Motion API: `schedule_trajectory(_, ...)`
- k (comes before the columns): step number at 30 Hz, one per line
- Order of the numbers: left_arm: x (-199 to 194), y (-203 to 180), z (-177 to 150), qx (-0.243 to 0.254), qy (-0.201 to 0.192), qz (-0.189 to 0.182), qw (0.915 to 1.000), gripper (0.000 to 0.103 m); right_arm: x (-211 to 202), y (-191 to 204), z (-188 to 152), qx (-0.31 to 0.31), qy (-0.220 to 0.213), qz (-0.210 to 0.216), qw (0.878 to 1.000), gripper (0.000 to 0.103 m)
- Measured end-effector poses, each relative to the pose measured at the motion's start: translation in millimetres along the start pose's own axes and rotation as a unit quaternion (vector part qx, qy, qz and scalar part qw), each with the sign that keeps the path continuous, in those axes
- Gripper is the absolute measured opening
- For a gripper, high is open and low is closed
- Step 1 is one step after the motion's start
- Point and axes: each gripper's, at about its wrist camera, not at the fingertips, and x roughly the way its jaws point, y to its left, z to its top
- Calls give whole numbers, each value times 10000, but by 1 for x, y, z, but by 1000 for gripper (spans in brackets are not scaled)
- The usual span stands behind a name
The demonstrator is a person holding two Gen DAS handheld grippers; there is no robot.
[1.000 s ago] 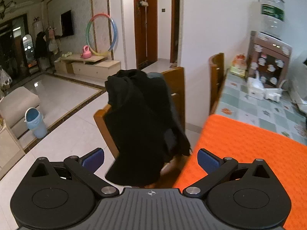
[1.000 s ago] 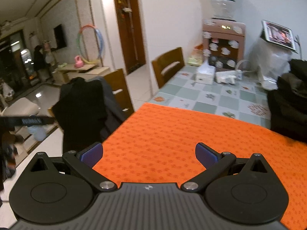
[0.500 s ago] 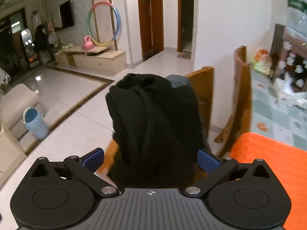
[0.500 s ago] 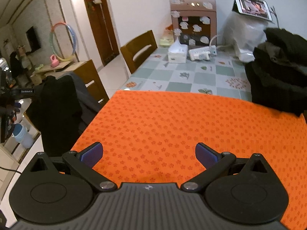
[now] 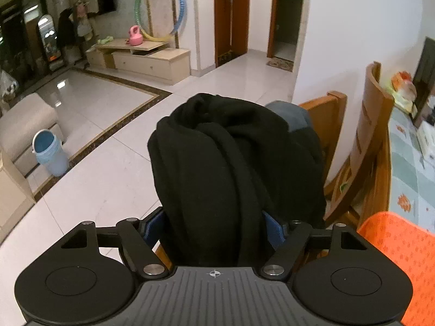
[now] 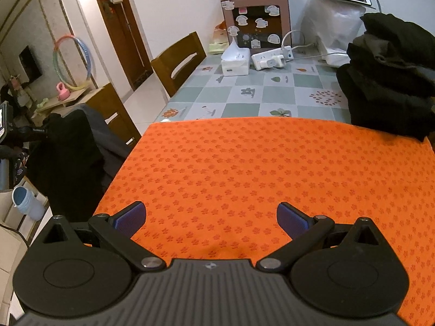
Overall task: Fold clothes
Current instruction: 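Reach the left gripper to the black garment on the chair and close it, then pull the black garment up off the chair back with the left gripper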
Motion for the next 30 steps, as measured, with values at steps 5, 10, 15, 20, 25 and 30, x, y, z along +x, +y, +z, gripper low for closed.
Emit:
schedule_trajectory(5,-6,5,-5,-75,-211,180,9996,40,-1,-5,0,101,4,-29,9999,103)
schedule_trajectory(10,-35,8,-9,-378,-548,71,9978,20,-6,-7,-2,121,-26,-36,9999,103)
schedule_trajectory(15,-91,-10,-12,-165,-1065,-411,9933,19,-15,-13,-6,149,-53,-61,9999,103)
schedule_trajectory(20,-160,-35,-14,163,-1459,-1155,9824,19,-25,-25,-12,265,-97,-93,9996,103)
schedule_trajectory(25,-226,-64,-13,425,-1635,-1967,9658,19,-39,-39,-19,363,-188,-79,9991,103)
schedule_trajectory(30,-290,-102,-24,770,-1691,-2729,9439,19,-56,-54,-23,329,-269,121,9990,103)
